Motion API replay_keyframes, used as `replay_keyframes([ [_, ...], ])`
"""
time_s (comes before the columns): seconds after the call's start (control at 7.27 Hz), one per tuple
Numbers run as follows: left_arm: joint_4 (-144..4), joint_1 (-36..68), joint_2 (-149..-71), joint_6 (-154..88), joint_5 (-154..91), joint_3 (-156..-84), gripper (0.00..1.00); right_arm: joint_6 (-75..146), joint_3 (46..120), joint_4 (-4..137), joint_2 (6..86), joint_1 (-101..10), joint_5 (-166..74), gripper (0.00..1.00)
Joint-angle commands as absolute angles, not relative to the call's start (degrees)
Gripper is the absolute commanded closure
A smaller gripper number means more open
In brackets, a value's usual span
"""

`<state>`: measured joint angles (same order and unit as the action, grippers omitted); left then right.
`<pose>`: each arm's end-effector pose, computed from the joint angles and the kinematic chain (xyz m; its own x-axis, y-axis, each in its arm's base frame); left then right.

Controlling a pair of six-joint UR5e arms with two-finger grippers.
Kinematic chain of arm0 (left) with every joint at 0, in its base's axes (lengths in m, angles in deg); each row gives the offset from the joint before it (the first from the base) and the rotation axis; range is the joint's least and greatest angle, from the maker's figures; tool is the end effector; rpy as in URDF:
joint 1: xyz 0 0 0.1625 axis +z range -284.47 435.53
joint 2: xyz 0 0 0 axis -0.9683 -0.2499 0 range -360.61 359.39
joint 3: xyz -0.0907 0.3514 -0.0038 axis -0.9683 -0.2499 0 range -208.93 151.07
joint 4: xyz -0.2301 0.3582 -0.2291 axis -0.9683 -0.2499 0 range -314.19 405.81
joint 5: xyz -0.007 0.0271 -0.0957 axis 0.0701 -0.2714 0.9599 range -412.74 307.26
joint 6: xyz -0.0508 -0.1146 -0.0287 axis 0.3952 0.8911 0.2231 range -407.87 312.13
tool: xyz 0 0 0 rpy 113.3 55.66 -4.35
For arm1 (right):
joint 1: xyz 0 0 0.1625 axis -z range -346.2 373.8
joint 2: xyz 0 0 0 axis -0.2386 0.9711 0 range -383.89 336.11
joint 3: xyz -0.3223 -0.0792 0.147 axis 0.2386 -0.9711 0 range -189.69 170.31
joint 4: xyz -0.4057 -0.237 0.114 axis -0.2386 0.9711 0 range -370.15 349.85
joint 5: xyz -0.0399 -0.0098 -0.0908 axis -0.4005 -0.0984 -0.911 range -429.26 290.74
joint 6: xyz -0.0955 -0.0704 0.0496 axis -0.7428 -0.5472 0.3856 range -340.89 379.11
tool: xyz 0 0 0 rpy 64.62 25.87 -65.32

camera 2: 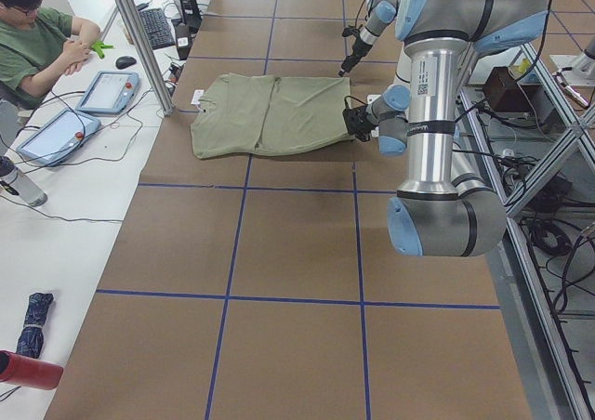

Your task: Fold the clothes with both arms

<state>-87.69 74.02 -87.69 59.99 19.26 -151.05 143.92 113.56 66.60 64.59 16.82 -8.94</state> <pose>0.5289 -0.1870 0.2394 0.1848 -0.2966 -0.9369 0.3957 0.8951 -0.2054 -0.5507 -0.1683 0.2610 0.3647 0.4773 0.7995 -0.6456 0.7484 -0.1523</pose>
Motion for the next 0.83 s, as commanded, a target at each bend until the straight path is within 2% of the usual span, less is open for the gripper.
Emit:
replay_keyframes([
  [0.0, -87.7, 73.9, -87.6, 60.1, 19.2, -151.2, 1.0, 143.1, 111.8, 62.9, 66.4, 16.9, -9.3, 0.2],
  [0.69, -87.9, 74.0, -87.5, 60.1, 19.2, -151.4, 1.0, 143.1, 109.8, 63.2, 65.7, 17.3, -9.2, 0.22],
])
